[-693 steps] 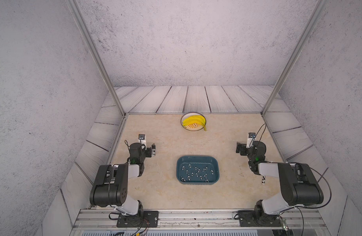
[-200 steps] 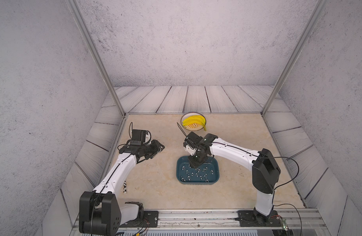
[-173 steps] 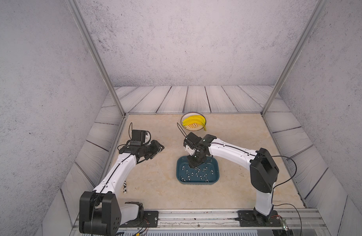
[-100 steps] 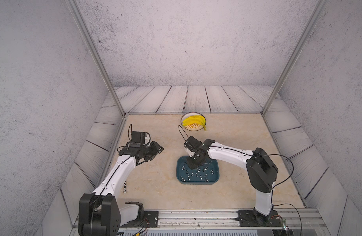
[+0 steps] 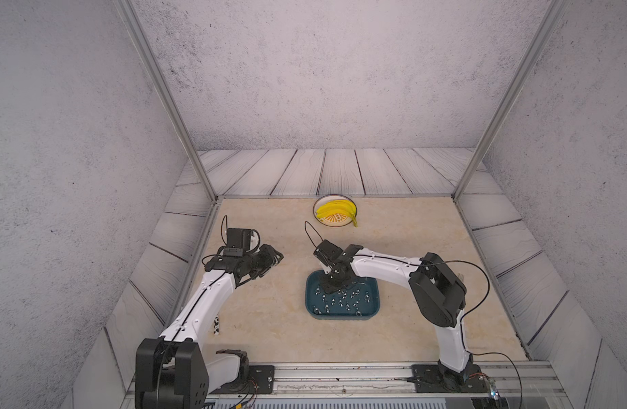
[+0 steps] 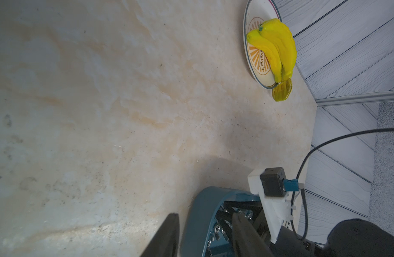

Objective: Take out the wing nut from the storage box
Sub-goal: Pick up the wing nut from the storage box.

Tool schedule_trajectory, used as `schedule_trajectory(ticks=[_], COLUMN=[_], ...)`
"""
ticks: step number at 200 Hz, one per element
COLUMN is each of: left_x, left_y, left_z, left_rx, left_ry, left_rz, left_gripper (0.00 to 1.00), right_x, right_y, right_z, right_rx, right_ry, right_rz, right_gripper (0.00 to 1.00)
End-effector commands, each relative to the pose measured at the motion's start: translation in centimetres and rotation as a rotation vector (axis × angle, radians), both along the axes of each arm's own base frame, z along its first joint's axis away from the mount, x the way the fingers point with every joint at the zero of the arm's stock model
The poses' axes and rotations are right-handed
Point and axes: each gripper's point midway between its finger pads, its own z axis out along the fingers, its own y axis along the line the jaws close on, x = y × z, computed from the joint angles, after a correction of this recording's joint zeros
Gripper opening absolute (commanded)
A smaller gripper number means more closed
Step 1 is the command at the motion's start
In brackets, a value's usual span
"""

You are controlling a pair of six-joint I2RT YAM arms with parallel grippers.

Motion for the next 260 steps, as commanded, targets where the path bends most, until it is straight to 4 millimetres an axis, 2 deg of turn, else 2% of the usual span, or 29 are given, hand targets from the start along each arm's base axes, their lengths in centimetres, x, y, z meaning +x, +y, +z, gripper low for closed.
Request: schedule_trajectory(ticks=[1, 89, 151, 234, 260], left_x=[-0.2, 0.6, 0.9, 0.9, 0.9], left_y=[0.2, -0.3, -0.3, -0.3, -0.3], left_z=[0.2, -0.1, -0.3, -0.6, -0.6], left_rx=[0.005, -0.015, -0.014, -0.019, -0.022], left_ry=[-0.018, -0.004, 0.002, 0.010, 0.011], left_rz=[-0.011, -0.029, -0.030, -0.025, -0.021], left_gripper=[0.45, 0.45, 0.44, 0.43, 0.42], right_x=[0.8, 1.9, 1.9, 2.1, 1.7], right_y=[0.4, 0.7, 0.1, -0.3, -1.1], right_z=[0.0, -0.6, -1.7, -1.7, -1.8], right_rx=[-0.009, -0.061, -0.109, -0.136, -0.150], right_ry=[-0.025, -0.041, -0.038, -0.051, -0.053], right_rz=[-0.017, -0.008, 0.008, 0.026, 0.018], right_gripper=[0.35, 0.35, 0.29, 0.00, 0.00])
